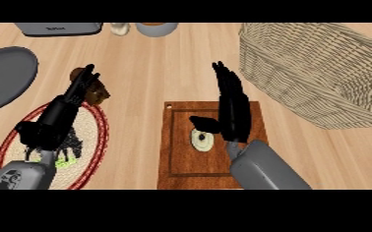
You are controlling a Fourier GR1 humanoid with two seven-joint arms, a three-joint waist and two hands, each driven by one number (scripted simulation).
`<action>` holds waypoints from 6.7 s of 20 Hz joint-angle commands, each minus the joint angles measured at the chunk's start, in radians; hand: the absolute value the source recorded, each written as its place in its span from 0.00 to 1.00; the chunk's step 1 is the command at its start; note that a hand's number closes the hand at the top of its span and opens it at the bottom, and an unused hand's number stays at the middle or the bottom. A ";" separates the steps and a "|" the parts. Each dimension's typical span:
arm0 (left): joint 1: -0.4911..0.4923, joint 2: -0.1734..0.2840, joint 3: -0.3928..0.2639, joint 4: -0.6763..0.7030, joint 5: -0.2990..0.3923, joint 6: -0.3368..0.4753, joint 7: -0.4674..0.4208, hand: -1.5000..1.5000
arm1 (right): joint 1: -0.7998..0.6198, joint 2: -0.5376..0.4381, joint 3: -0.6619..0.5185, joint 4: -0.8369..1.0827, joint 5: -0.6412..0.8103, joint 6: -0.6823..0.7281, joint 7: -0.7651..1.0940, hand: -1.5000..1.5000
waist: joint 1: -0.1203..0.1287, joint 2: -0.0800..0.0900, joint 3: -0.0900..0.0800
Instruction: Pick the cupcake from the cutting board and place it in the basket
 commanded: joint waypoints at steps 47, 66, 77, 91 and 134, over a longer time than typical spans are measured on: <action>-0.002 -0.086 0.062 -0.078 -0.063 -0.072 0.053 0.50 | 0.284 0.109 -0.015 -0.621 0.318 0.823 0.540 0.00 | 0.057 0.035 0.013; -0.008 -0.168 0.099 -0.081 -0.142 -0.115 0.054 0.50 | 0.201 0.110 0.040 -0.451 0.277 0.741 0.582 0.00 | 0.060 0.036 0.013; -0.019 -0.178 0.114 -0.126 -0.156 -0.147 0.113 0.50 | 0.146 0.110 -0.022 -0.284 0.234 0.684 0.538 0.00 | 0.061 0.035 0.013; 0.028 -0.211 0.155 -0.065 -0.191 -0.177 0.009 0.50 | 0.251 0.110 0.055 -0.292 0.192 0.680 0.532 0.00 | 0.058 0.035 0.013; 0.013 -0.184 0.239 -0.076 -0.176 -0.199 0.031 0.50 | 0.600 -1.037 0.209 -0.908 -0.568 0.508 -1.130 1.00 | -0.013 0.041 0.020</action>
